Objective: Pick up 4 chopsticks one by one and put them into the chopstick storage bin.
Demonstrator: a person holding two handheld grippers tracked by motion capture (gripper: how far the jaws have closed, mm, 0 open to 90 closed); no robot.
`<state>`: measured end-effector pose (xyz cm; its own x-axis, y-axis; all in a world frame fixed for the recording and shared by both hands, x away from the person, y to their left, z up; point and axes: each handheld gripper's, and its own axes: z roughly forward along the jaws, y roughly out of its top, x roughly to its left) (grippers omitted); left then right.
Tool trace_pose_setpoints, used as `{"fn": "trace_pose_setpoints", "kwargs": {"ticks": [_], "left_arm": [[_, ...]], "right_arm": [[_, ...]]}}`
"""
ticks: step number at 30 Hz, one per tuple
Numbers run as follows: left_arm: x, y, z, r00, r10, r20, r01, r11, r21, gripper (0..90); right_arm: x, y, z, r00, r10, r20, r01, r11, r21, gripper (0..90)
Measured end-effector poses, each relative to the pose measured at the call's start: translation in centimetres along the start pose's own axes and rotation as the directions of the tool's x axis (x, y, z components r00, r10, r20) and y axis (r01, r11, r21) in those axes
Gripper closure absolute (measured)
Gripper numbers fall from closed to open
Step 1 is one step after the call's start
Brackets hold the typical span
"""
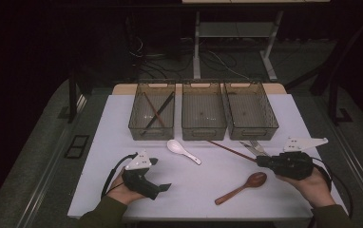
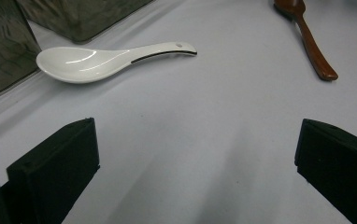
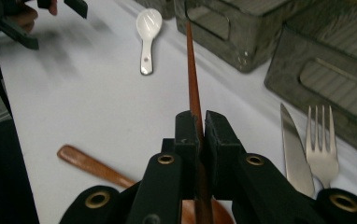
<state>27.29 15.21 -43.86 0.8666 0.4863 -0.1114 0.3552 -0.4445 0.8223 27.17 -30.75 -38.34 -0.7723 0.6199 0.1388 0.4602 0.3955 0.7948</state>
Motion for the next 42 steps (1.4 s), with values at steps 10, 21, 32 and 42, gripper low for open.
{"fn": "trace_pose_setpoints", "kwargs": {"ticks": [10,21,32,42], "left_arm": [[-0.1,0.0,0.0,1.0000,-0.004,0.002,0.004,1.0000,-0.003,0.0],[0.0,0.0,0.0,1.0000,-0.002,0.003,0.002,1.0000,0.000,0.0],[0.0,0.0,0.0,1.0000,0.004,0.006,-0.004,1.0000,0.000,0.0],[0.0,0.0,0.0,1.0000,-0.003,0.008,0.003,1.0000,-0.001,0.0]], "right_arm": [[0.2,2.8,1.4,0.9994,-0.025,-0.023,0.024,0.999,-0.037,84.3],[0.7,5.4,3.8,0.9981,-0.046,-0.042,0.044,0.998,-0.051,84.3],[1.0,8.0,6.7,0.9976,-0.059,-0.035,0.058,0.997,-0.045,84.3],[1.4,10.9,9.4,0.9977,-0.067,-0.007,0.067,0.997,-0.038,84.2]]}}
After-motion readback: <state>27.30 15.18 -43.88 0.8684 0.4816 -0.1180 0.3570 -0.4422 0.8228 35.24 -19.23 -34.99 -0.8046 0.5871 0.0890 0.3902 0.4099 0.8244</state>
